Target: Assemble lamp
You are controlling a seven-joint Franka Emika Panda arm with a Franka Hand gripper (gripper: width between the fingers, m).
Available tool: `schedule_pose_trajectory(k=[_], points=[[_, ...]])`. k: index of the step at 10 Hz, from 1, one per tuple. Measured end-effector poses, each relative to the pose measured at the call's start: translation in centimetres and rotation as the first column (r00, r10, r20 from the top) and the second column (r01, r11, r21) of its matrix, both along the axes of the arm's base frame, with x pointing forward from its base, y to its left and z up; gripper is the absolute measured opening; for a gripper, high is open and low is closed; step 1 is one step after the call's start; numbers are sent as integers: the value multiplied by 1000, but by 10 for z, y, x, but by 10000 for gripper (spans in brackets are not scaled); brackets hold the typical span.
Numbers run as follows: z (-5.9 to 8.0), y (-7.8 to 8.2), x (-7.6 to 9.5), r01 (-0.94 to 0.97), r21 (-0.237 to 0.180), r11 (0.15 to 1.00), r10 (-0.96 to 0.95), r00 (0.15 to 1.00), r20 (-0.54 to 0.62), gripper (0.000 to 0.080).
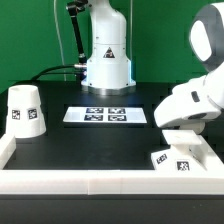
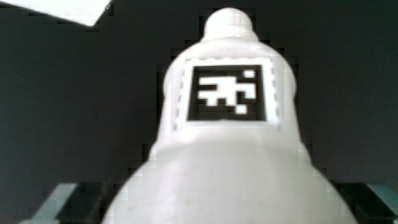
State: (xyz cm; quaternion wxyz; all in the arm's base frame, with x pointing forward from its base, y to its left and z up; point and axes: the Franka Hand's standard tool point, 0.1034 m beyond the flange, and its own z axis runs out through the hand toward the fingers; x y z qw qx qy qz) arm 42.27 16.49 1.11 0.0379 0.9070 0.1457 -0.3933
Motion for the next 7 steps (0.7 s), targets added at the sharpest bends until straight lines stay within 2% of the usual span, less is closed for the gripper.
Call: schedule_pose_trajectory(k=[1, 2, 4, 6, 7], points=[[4, -5, 2, -13, 22, 1000, 13, 1000, -2, 574], [16, -13, 6, -32, 54, 998, 32, 999, -4, 574], [56, -37, 17, -45, 101, 994, 48, 998, -34, 576], [81, -57, 28, -41, 130, 991, 47, 998, -46, 576], [88, -60, 33, -37, 133, 990, 41, 999, -27, 576]])
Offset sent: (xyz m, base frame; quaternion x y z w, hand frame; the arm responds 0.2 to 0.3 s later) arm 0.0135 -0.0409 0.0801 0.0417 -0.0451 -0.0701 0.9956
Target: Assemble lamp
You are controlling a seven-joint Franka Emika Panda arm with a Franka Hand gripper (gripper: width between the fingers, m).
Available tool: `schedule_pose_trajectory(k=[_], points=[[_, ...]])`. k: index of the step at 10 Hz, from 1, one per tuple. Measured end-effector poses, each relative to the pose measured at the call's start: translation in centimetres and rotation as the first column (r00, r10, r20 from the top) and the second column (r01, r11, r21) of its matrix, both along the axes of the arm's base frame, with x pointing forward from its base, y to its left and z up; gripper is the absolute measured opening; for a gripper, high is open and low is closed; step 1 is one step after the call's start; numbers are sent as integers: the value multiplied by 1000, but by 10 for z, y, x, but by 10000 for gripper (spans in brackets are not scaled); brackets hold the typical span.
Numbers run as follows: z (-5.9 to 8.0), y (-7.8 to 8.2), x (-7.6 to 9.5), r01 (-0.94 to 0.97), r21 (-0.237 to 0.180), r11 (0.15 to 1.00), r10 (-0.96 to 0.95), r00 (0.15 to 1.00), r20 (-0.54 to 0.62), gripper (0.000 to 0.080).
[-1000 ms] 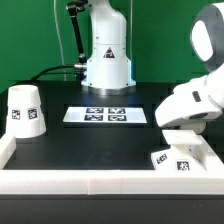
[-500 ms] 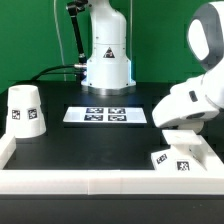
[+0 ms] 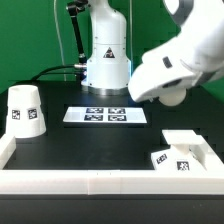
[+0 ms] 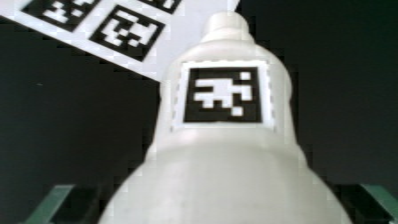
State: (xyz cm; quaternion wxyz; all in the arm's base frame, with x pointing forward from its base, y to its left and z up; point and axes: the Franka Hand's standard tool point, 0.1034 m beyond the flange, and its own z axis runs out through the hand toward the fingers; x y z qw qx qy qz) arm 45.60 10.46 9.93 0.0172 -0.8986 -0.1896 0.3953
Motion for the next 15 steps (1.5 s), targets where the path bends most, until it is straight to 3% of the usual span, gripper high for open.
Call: schedule_pose_trajectory(k=[2, 5, 10, 15], points=[[-7, 2, 1, -1, 10, 1000, 0, 999, 40, 576], [-6, -7, 15, 3, 64, 998, -18, 973, 230, 576], [47, -33, 49, -14, 117, 993, -51, 846, 531, 576], [38, -44, 58, -72, 182, 981, -90, 662, 744, 576]])
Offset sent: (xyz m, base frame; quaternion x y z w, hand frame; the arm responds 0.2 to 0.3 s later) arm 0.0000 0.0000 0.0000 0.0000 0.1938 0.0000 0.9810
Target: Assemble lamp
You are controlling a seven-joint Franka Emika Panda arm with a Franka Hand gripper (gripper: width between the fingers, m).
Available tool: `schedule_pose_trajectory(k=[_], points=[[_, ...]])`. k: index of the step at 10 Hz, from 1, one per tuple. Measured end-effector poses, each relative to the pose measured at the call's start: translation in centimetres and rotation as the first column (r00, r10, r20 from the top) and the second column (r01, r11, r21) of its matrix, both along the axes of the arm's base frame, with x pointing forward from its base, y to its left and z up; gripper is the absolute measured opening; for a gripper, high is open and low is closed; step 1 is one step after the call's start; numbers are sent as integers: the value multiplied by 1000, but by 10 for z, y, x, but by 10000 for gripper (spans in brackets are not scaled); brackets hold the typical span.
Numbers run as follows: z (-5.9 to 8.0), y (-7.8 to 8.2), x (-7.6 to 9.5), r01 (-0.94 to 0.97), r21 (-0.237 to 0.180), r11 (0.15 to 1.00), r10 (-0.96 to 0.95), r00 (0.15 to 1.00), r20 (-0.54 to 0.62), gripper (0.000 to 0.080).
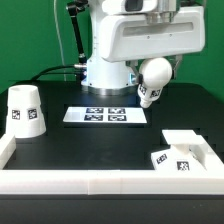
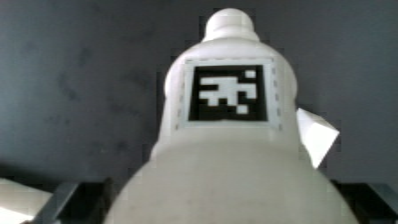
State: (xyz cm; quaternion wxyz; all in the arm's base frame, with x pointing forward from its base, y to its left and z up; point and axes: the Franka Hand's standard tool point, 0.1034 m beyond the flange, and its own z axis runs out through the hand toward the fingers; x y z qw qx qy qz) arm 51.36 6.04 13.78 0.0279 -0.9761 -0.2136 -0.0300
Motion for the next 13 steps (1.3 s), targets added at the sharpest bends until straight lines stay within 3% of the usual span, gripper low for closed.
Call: schedule_pose_trajectory(k=[1, 3, 5, 7, 10, 12, 13], points=[[6, -3, 12, 10, 13, 1000, -11, 998, 68, 576], [10, -4, 20, 29, 37, 999, -34, 988, 150, 576], [18, -5, 39, 29, 44, 999, -41, 950, 309, 576], [20, 8, 47, 45, 64, 997, -62, 950, 306, 576], [18, 5, 45, 47, 61, 997, -63, 951, 303, 576], [20, 22, 50, 69, 85, 994, -92, 949, 302, 576], [24, 30, 60, 65, 94, 993, -91, 947, 309, 576]])
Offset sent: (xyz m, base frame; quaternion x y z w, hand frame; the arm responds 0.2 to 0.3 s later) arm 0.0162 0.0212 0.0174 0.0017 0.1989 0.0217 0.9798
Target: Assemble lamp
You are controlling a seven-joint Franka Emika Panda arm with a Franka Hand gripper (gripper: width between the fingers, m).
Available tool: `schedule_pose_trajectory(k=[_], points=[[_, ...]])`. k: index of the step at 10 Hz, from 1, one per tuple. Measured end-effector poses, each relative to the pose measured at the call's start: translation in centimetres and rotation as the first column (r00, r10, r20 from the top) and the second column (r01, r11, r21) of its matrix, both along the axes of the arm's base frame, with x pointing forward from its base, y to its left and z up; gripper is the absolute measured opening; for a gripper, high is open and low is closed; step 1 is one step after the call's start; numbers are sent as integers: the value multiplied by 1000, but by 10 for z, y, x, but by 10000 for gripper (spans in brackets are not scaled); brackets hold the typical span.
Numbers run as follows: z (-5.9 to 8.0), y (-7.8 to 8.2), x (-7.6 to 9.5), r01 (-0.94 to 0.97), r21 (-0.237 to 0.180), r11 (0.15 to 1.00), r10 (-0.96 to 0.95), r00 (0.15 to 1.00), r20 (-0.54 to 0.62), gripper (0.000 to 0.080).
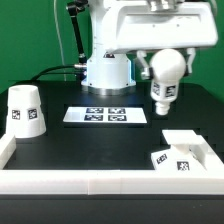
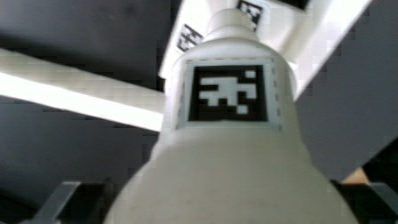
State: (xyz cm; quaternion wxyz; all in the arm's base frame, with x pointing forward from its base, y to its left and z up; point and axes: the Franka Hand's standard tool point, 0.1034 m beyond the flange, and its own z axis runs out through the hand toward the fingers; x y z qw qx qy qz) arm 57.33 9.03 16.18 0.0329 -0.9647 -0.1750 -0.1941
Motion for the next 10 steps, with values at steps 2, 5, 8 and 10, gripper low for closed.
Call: schedule_pose_trajectory(k=[2, 5, 8, 10], points=[[1, 9, 25, -3, 14, 1000, 3, 1000, 19, 576], [-6, 8, 28, -5, 13, 1000, 5, 1000, 18, 576], [-9, 5, 28, 3, 8, 1000, -4, 999, 46, 576], [-18, 7, 27, 2, 10, 1000, -2, 999, 34, 576]])
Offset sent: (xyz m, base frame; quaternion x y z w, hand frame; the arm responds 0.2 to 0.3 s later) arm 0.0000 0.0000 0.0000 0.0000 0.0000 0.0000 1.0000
